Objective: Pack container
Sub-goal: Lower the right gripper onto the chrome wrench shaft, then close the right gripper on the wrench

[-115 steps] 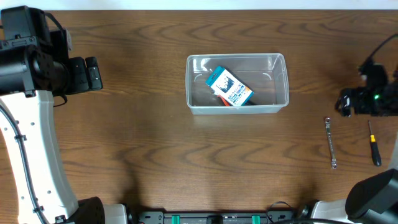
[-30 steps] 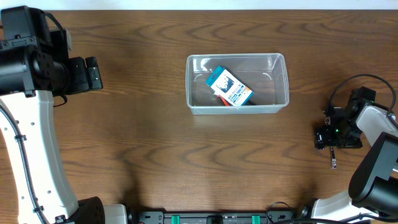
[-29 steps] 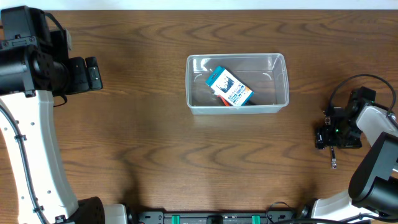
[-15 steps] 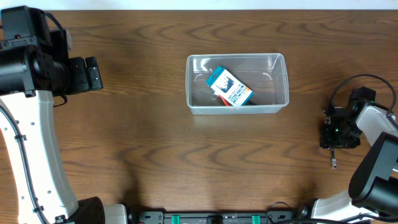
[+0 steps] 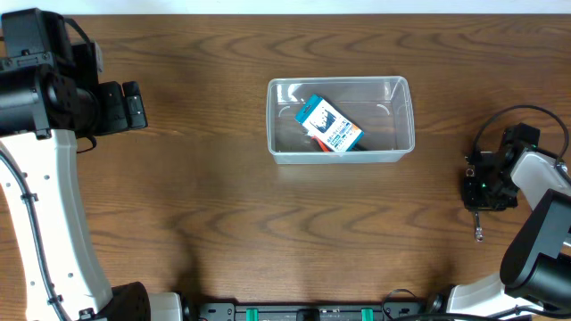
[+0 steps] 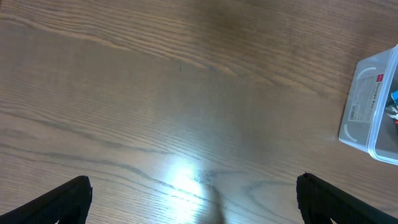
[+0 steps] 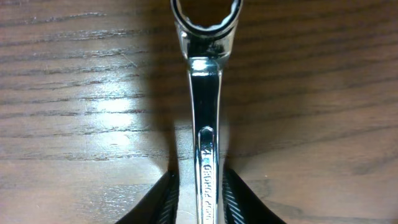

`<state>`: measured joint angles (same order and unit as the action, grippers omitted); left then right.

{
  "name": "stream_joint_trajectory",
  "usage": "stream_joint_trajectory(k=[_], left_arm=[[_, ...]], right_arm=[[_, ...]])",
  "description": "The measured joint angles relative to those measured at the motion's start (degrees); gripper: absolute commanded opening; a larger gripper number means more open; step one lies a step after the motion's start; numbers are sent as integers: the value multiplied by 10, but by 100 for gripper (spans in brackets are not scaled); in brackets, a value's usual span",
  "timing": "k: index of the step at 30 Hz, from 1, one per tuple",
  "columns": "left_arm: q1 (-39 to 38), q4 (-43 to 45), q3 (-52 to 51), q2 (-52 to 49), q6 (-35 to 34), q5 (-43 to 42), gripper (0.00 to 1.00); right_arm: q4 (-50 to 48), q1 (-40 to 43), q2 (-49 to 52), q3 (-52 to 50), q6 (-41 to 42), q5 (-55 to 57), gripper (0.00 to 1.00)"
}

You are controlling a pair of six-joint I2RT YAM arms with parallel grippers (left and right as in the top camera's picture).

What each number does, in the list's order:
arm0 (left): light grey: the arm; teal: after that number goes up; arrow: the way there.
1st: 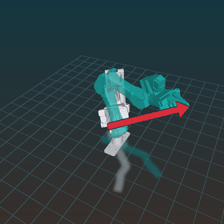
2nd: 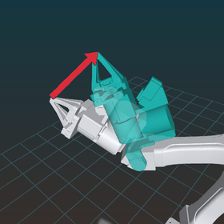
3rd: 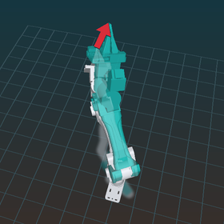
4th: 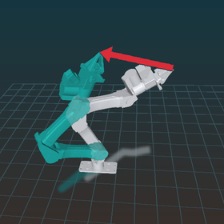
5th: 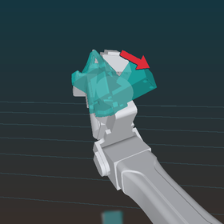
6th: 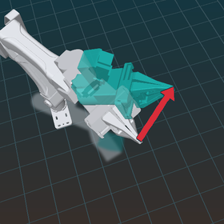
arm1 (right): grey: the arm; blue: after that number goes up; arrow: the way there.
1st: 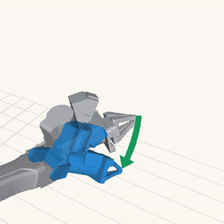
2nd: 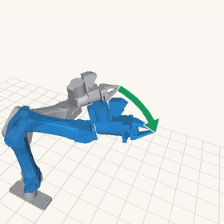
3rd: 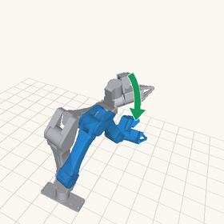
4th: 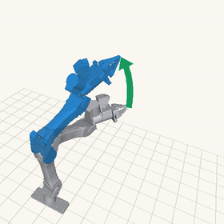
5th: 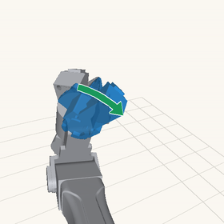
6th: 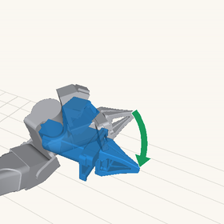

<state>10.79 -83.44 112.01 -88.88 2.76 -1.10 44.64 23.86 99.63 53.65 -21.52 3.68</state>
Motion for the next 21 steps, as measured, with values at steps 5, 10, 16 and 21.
stream_joint_trajectory(k=[5,10,16,21], left_arm=[[0,0,0,0,0,0,98],[0,0,0,0,0,0,98],[0,0,0,0,0,0,98],[0,0,0,0,0,0,98]], right_arm=[[-3,0,0,0,0,1,18],[-4,0,0,0,0,2,17],[-6,0,0,0,0,3,14],[-4,0,0,2,0,4,13]])
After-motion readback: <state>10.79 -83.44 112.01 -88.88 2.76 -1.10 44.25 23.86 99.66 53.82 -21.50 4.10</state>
